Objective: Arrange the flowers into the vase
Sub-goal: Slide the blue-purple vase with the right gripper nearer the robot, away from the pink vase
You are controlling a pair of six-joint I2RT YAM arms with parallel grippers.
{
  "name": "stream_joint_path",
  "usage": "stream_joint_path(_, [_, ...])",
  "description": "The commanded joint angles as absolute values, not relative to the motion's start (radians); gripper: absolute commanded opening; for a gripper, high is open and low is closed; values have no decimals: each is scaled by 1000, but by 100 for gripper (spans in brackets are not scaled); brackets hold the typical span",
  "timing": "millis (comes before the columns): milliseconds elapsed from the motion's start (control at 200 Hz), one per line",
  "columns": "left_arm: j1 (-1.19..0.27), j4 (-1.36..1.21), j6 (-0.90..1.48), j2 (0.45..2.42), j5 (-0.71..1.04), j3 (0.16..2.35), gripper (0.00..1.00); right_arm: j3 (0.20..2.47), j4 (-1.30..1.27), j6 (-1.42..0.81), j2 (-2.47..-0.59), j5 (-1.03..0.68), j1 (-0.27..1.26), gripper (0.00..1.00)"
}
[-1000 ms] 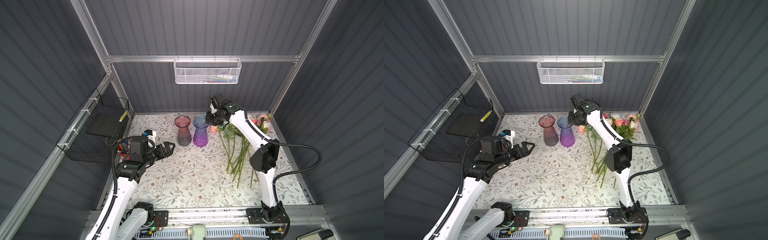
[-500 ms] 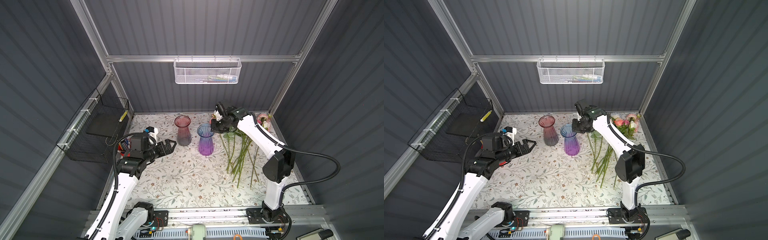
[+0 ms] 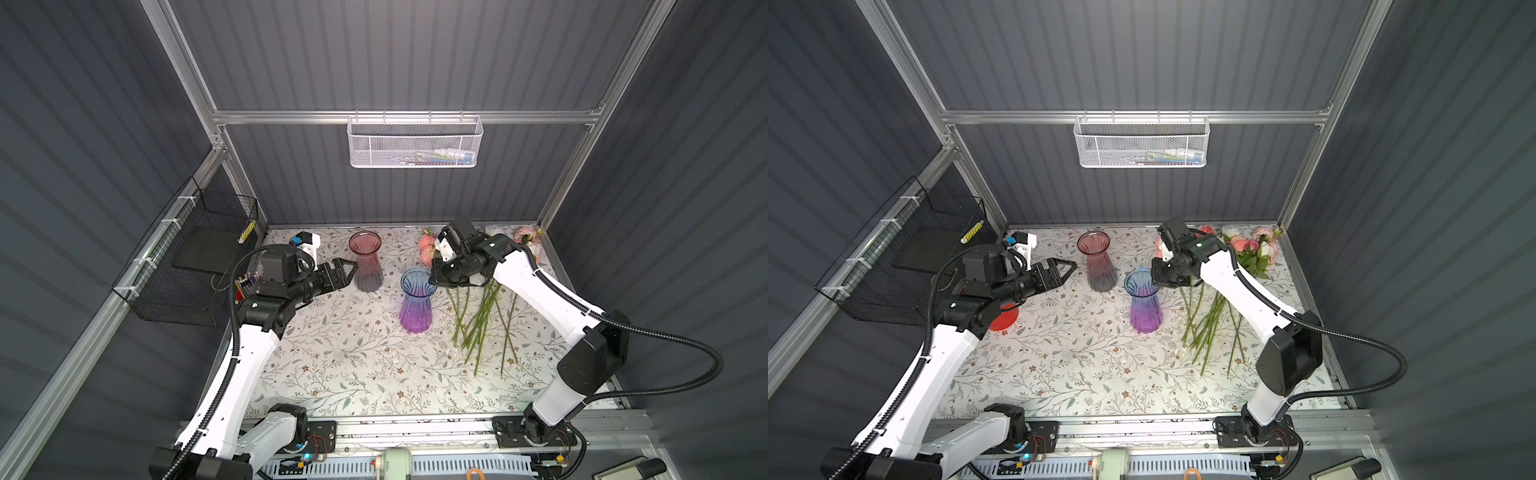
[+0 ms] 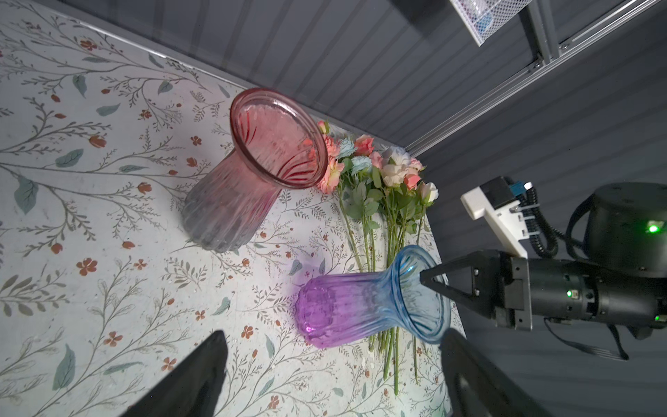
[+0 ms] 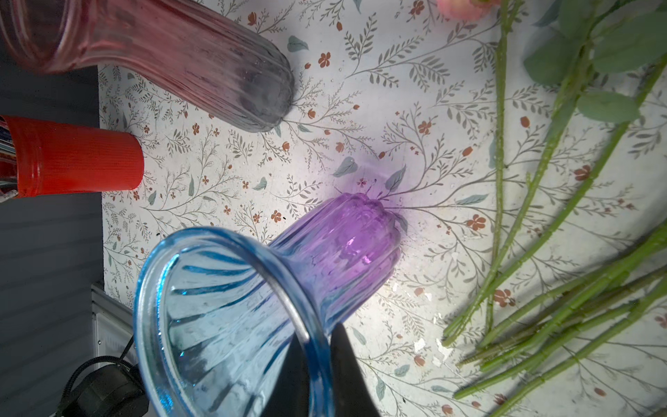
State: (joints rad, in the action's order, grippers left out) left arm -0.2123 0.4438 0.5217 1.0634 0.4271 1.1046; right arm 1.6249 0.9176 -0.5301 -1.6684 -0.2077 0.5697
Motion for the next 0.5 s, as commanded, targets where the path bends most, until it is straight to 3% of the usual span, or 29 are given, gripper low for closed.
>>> stream_joint_path(0, [-225,394,551,1072,470,1159,93,1617,884,-528,-1640,-251,572,0])
stream_joint_path(135, [-233,357,576,1081,487,1178,93,1602,874,-531,-1634,-261,577,20])
stream_joint_path(345, [-237,292,616,1080,534,1190,94,1612,871,-518,-1605,-244,578,32])
stream_joint_path(495, [-239,294,615,1090,525,1221,94,1629,889,-498,-1577,-208,576,34])
